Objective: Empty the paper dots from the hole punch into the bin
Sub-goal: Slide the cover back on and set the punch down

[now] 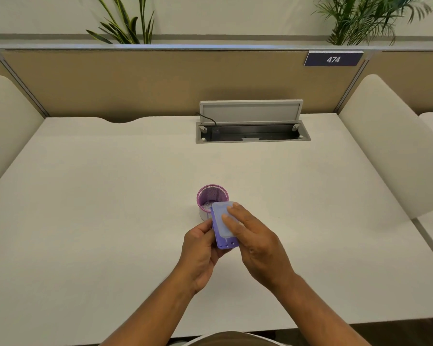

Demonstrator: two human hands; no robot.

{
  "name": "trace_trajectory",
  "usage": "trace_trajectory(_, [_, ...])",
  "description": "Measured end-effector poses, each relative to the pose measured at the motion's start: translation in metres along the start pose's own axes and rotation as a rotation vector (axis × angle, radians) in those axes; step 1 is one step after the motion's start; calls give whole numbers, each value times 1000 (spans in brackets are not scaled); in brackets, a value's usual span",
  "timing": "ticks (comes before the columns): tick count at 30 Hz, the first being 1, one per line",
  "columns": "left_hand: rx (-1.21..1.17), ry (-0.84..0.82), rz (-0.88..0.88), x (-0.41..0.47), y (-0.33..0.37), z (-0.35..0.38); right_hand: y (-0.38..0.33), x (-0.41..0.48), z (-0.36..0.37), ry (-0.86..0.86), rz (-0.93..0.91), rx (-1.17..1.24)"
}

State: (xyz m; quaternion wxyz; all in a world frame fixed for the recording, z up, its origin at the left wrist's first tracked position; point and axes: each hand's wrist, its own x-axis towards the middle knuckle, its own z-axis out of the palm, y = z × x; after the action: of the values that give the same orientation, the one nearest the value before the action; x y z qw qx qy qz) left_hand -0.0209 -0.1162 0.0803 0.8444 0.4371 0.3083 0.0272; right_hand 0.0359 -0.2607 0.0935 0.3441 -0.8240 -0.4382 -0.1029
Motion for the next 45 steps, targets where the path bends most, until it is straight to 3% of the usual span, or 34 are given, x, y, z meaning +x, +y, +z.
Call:
trace_trajectory(15, [-41, -9, -7, 6, 16, -1, 8, 4, -1, -55, -38, 59])
trace_trajectory(26, [-220, -107, -85, 2, 29, 5, 18, 4, 8, -98, -199, -212])
trace_trajectory(36, [-238, -48, -74, 4, 29, 9, 19, 4, 13, -61, -265, -216])
trace_trajectory(39, [-235, -51, -79, 4, 30, 8, 18, 2, 13, 2, -259, -193])
trace_trajectory(45, [-312, -55, -69, 7, 33, 14, 17, -6, 17, 318, -201, -192])
